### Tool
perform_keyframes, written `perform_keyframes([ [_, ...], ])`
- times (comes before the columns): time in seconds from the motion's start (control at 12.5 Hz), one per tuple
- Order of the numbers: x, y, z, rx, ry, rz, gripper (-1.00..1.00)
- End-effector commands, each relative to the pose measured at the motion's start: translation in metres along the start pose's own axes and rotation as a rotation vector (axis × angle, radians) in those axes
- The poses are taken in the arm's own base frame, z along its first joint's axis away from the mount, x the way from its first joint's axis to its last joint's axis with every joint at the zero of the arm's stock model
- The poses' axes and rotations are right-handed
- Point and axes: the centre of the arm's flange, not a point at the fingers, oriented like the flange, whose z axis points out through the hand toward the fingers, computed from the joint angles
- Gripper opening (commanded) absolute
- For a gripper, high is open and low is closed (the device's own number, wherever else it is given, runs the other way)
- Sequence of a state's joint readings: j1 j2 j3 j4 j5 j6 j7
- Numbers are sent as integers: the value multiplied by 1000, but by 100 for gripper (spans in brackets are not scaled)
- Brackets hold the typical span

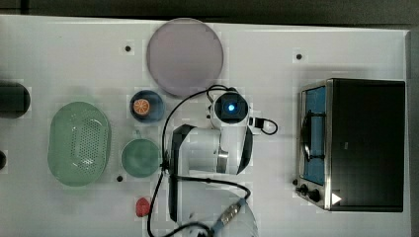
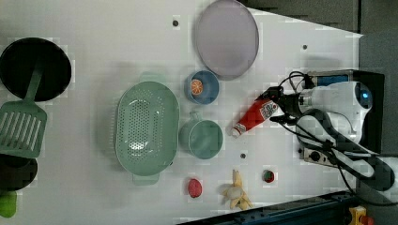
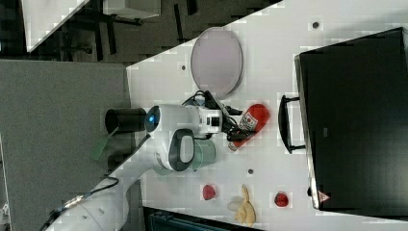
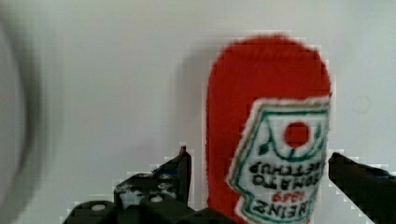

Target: Pick Ketchup from oven and place it on table.

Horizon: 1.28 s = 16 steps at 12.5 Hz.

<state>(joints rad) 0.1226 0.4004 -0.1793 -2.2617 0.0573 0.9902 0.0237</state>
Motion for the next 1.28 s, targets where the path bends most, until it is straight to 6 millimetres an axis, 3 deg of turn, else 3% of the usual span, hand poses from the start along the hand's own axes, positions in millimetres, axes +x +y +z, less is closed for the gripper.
perform_keyframes([
  [0.08,16,-32,-165,281,164,32,100],
  [0.16,17,-29,-225,353,204,33,100],
  [0.48,12,-13,-344,313,139,14,100],
  [0.56,12,-11,-363,292,122,14,100],
  [0.88,6,7,-406,135,95,58,100],
  [1.04,-9,20,-414,34,4,109,100],
  [1.28,-8,19,-428,58,22,109,100],
])
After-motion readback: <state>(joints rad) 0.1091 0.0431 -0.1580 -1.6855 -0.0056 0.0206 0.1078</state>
